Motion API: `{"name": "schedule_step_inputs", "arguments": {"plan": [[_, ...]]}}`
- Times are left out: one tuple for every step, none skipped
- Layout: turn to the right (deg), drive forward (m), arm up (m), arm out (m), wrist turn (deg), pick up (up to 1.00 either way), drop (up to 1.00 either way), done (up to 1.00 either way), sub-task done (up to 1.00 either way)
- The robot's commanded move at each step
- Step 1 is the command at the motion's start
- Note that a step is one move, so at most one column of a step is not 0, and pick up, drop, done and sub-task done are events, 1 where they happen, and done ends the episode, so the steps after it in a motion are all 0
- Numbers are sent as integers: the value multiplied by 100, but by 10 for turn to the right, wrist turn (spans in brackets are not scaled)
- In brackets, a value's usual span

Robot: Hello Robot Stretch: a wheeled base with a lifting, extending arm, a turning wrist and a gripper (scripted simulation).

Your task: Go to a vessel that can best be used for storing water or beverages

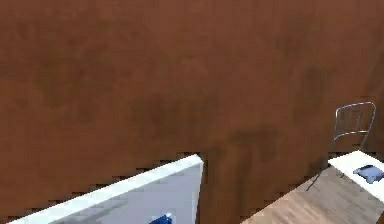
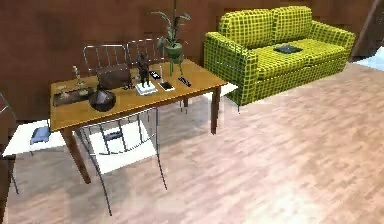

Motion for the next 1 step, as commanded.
{"name": "schedule_step_inputs", "arguments": {"plan": [[-450, 0, 0, 0, 0, 0, 0, 0, 0]]}}
